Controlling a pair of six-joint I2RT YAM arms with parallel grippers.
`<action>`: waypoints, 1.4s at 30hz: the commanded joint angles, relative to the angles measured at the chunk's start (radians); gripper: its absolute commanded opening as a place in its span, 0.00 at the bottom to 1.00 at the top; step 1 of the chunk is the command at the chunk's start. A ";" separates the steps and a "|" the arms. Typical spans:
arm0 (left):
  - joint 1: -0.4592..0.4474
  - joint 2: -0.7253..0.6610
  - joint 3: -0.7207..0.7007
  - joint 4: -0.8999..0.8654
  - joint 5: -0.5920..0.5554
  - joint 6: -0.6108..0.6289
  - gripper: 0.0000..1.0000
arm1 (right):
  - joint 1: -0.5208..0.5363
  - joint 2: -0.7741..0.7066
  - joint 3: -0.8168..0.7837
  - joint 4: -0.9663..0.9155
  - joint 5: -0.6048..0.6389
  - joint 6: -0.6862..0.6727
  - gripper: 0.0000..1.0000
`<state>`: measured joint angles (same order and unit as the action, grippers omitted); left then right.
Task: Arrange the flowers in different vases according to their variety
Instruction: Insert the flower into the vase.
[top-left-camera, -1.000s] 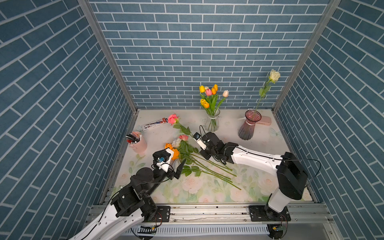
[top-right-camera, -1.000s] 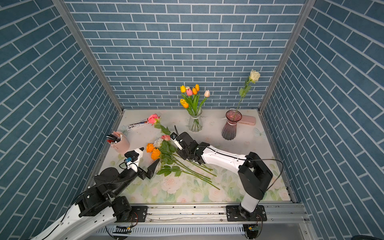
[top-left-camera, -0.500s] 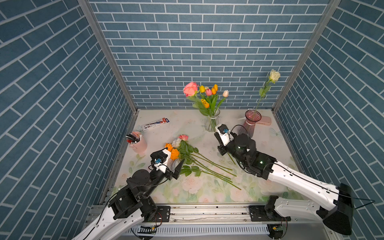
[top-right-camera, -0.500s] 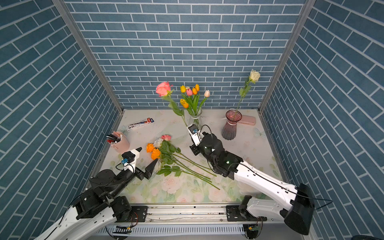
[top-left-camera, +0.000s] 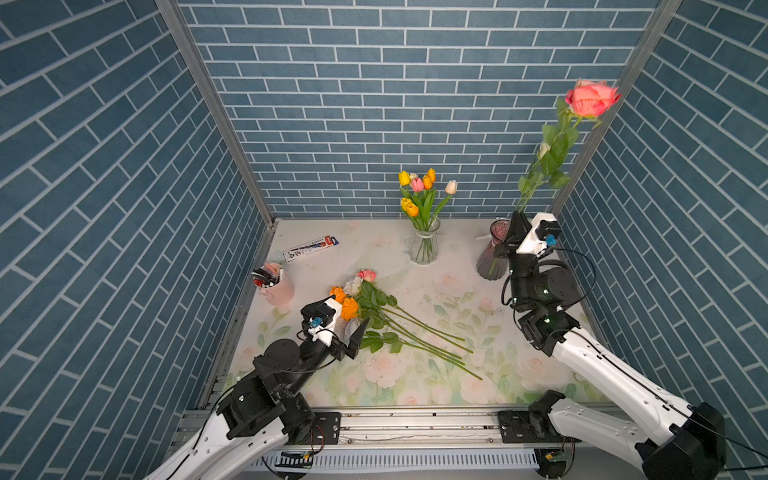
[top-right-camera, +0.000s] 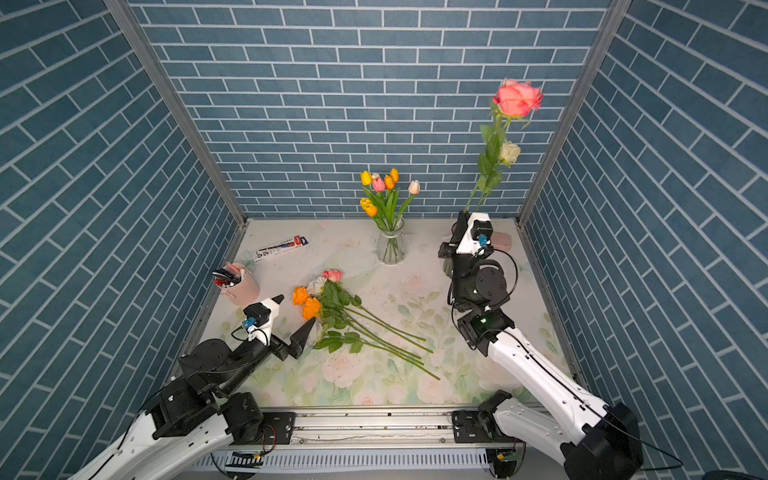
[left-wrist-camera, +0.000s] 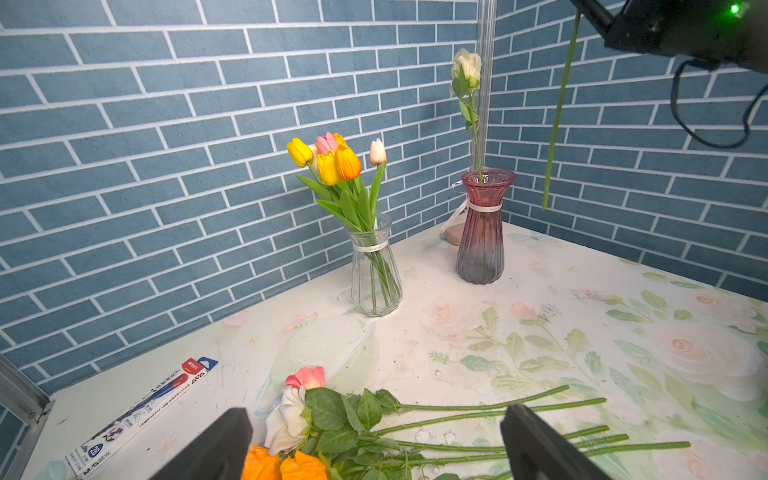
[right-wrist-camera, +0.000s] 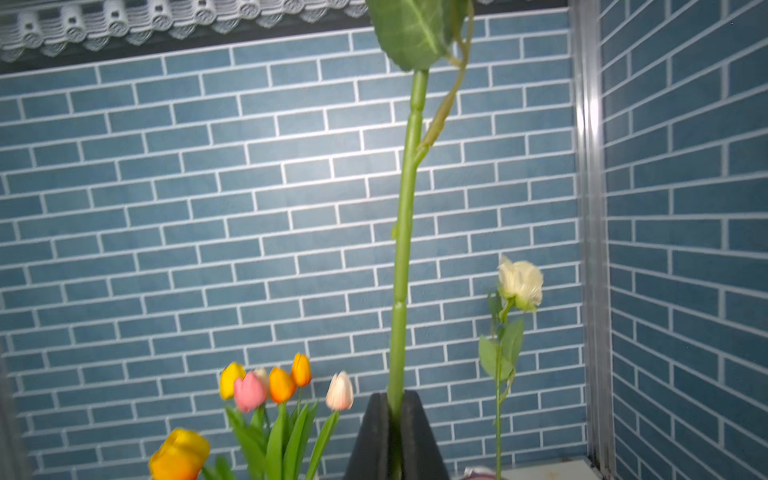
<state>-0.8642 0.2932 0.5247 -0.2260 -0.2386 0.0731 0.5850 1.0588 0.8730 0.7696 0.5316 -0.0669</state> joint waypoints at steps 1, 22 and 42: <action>0.005 0.007 -0.011 0.019 -0.002 0.010 1.00 | -0.065 0.050 0.108 0.097 -0.043 -0.016 0.00; 0.007 0.026 -0.011 0.015 0.002 0.013 1.00 | -0.336 0.524 0.323 0.106 -0.203 0.081 0.00; 0.008 0.037 -0.011 0.018 0.015 0.013 1.00 | -0.342 0.283 0.219 -0.654 -0.270 0.224 0.28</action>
<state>-0.8623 0.3275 0.5247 -0.2260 -0.2371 0.0799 0.2455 1.4029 1.1084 0.2684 0.2829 0.1261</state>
